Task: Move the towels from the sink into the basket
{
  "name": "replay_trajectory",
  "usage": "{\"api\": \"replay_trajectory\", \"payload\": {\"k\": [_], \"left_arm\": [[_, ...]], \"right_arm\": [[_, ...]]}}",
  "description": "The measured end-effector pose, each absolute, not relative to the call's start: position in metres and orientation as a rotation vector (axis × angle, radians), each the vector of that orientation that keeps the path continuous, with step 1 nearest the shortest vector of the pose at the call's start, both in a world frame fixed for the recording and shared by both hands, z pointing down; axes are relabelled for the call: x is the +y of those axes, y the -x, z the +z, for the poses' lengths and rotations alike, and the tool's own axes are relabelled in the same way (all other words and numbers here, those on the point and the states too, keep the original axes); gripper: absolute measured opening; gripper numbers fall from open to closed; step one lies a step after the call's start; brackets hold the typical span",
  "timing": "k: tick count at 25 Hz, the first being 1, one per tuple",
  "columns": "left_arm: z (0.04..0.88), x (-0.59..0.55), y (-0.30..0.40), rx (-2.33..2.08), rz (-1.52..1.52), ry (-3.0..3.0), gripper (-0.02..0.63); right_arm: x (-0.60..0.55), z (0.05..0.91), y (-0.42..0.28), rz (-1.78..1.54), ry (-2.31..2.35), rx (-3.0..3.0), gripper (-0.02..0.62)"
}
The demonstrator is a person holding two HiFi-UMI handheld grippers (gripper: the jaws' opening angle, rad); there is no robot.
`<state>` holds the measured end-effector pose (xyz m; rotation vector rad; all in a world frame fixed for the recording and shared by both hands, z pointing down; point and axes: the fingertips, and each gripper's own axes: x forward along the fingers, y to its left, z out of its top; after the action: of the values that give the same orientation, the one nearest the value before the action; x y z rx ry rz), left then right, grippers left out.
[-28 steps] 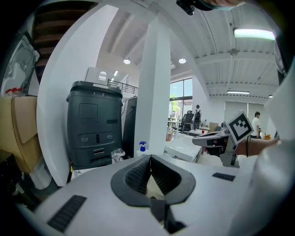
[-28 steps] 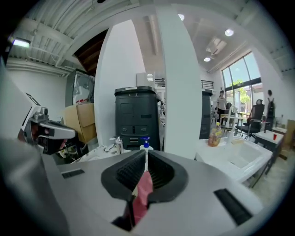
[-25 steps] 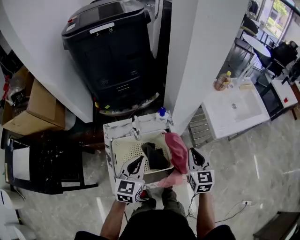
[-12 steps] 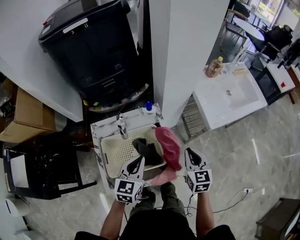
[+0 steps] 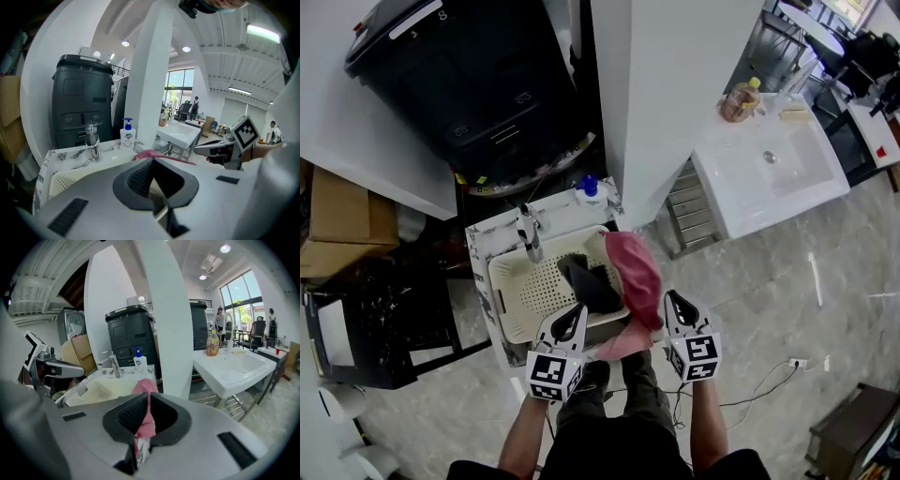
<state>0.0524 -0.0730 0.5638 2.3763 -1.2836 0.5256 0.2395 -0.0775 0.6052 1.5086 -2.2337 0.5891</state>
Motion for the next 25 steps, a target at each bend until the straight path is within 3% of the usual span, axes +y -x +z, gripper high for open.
{"api": "replay_trajectory", "payload": {"k": [7,10,14,21,25], "left_arm": [[0.578,-0.069,-0.054,-1.271,0.559,-2.358,0.008],[0.579,-0.067,-0.055,-1.271,0.566,-2.355,0.008],[0.583,-0.063,-0.051,-1.277,0.576,-2.342,0.008],[0.586,-0.062,-0.047,-1.295,0.587,-2.329,0.008],[0.585,-0.065,-0.045,-1.308,0.584,-2.326,0.008]], "right_arm": [[-0.07,0.621,-0.231,0.685,-1.445,-2.271,0.046],[-0.065,0.626,-0.218,0.722,-1.354,-2.312,0.201],[-0.059,0.639,-0.207,0.709,-1.278,-2.295,0.255],[-0.054,0.659,-0.21,0.718,-1.256,-2.24,0.253],[-0.058,0.658,-0.213,0.672,-1.279,-2.213,0.118]]}}
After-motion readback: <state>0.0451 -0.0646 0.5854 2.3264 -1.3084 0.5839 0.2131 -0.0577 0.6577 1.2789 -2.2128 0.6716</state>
